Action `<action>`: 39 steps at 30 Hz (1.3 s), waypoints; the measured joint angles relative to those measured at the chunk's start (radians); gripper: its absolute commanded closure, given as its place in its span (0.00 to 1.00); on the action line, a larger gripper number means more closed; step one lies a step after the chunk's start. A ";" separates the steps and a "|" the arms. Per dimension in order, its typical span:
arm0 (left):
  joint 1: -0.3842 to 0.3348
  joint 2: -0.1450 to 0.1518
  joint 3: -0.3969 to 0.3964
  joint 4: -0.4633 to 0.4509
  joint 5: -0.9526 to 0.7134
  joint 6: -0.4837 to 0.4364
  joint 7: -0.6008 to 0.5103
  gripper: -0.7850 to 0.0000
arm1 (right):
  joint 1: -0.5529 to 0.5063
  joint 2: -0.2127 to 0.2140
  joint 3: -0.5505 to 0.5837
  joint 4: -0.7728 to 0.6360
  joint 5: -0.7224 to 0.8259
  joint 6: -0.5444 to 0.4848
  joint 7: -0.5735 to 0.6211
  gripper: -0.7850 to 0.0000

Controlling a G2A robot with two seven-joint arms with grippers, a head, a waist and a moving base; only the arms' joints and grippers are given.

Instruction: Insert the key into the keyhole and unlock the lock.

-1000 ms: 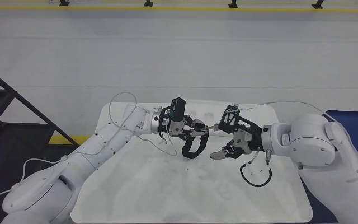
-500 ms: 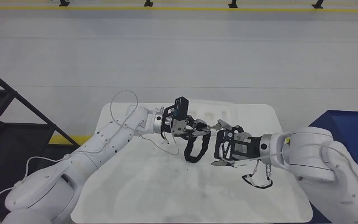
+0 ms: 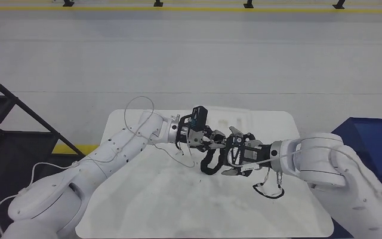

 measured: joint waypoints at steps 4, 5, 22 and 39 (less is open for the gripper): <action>-0.009 0.000 0.017 -0.001 0.035 0.000 0.016 1.00 | 0.008 0.007 0.015 0.002 -0.013 -0.035 0.013 0.00; -0.010 0.001 0.020 0.000 0.039 0.000 0.022 1.00 | 0.009 0.009 0.018 0.000 -0.021 -0.042 0.012 0.00; -0.056 0.017 0.106 -0.003 0.053 0.000 0.061 1.00 | 0.016 0.046 -0.006 -0.083 -0.267 -0.106 -0.054 0.61; -0.087 0.023 0.160 0.001 0.033 0.000 0.086 1.00 | 0.010 0.044 -0.039 -0.097 -0.333 -0.037 -0.078 1.00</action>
